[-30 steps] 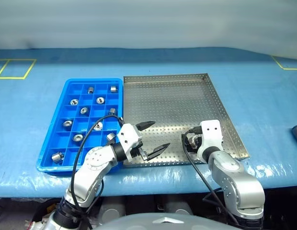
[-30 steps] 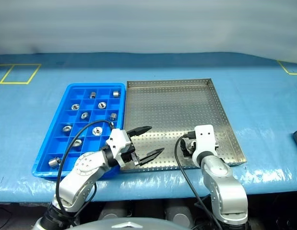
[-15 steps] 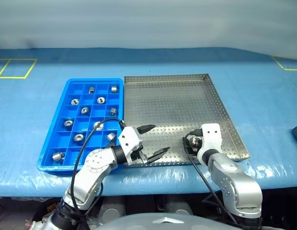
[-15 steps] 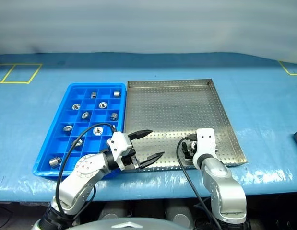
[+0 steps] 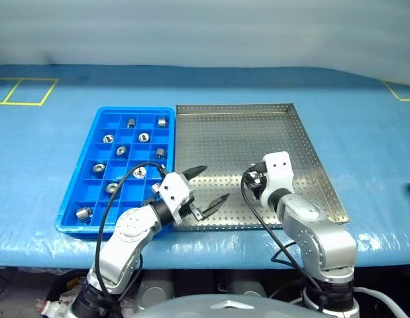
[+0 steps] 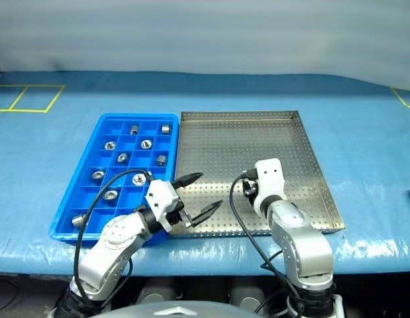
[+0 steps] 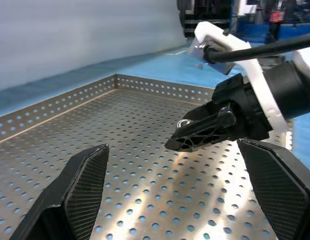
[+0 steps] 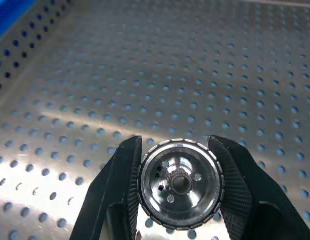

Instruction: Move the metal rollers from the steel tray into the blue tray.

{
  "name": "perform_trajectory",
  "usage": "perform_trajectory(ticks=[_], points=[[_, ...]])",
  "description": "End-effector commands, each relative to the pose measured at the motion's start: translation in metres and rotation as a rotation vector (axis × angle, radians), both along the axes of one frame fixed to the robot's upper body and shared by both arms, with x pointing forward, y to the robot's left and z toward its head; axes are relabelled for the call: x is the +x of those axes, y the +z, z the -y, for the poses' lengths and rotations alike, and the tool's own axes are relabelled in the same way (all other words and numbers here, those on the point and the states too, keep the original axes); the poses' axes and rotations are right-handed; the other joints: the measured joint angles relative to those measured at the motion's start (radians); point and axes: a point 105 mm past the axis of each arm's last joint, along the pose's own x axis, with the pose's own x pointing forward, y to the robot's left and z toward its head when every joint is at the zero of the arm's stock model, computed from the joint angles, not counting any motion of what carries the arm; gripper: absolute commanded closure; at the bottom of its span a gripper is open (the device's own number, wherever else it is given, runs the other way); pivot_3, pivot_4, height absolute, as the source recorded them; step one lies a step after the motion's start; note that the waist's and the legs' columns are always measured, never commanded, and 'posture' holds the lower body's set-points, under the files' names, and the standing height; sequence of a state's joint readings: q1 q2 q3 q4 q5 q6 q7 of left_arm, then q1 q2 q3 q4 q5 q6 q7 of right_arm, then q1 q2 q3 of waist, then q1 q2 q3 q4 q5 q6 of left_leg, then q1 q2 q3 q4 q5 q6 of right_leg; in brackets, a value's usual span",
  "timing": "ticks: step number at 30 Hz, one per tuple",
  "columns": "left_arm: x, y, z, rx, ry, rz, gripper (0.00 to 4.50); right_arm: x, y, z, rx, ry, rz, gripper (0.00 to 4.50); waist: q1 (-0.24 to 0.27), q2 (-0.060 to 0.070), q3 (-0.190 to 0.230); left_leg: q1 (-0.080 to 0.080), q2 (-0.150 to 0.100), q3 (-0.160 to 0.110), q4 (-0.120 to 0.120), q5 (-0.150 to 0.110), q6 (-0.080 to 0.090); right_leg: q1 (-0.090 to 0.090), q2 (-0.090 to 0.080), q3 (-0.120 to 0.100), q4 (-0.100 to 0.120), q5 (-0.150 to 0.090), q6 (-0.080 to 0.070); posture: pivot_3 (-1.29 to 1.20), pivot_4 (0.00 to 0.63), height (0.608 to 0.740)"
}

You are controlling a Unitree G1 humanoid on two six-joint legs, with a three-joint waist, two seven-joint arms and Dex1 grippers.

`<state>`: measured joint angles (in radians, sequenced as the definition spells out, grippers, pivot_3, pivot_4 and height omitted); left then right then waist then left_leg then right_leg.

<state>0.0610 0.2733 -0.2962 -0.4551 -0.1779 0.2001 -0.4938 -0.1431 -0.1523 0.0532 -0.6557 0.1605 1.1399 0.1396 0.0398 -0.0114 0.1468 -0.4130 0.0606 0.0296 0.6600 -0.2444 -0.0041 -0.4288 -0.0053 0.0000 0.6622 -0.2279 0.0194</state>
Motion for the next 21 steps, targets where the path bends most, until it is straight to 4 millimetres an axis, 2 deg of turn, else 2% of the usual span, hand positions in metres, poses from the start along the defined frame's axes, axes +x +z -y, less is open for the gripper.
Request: perform_trajectory(ticks=[1,5,11,16,21], points=[[0.003,0.022,-0.014,-0.034,0.122,0.114,0.00,0.006,0.030,-0.031,0.026,0.155,0.139,2.78,0.008,0.000,0.000,0.000,0.000,0.000,0.000,0.000,0.000,0.000,0.000,0.000,0.000,0.000,0.000,0.28,0.150,0.740],[0.001,0.024,-0.034,-0.022,0.241,0.139,0.00,0.010,0.042,-0.057,0.027,0.297,0.203,2.78,0.036,0.000,0.000,0.000,0.000,0.000,0.000,0.000,0.000,0.000,0.000,-0.001,0.000,0.000,0.000,0.36,0.150,0.740],[-0.011,0.024,-0.066,-0.024,0.411,0.149,0.00,0.012,0.049,-0.089,0.025,0.483,0.263,2.78,0.089,-0.002,0.002,-0.001,0.000,0.000,0.000,0.000,0.000,0.000,0.000,-0.002,-0.001,0.000,0.000,0.48,0.150,0.740],[-0.023,0.024,-0.089,-0.023,0.538,0.159,0.00,0.008,0.043,-0.111,-0.001,0.618,0.287,2.78,0.150,-0.003,0.003,-0.002,0.000,-0.001,-0.001,0.000,0.000,0.000,-0.001,-0.004,-0.002,0.000,-0.001,0.57,0.150,0.740],[-0.030,0.018,-0.100,-0.002,0.590,0.141,0.00,-0.006,0.035,-0.128,0.017,0.749,0.273,2.78,0.225,-0.003,0.003,-0.003,0.000,-0.001,0.000,0.000,0.000,-0.001,-0.001,-0.006,-0.002,-0.001,-0.001,0.60,0.150,0.740]])
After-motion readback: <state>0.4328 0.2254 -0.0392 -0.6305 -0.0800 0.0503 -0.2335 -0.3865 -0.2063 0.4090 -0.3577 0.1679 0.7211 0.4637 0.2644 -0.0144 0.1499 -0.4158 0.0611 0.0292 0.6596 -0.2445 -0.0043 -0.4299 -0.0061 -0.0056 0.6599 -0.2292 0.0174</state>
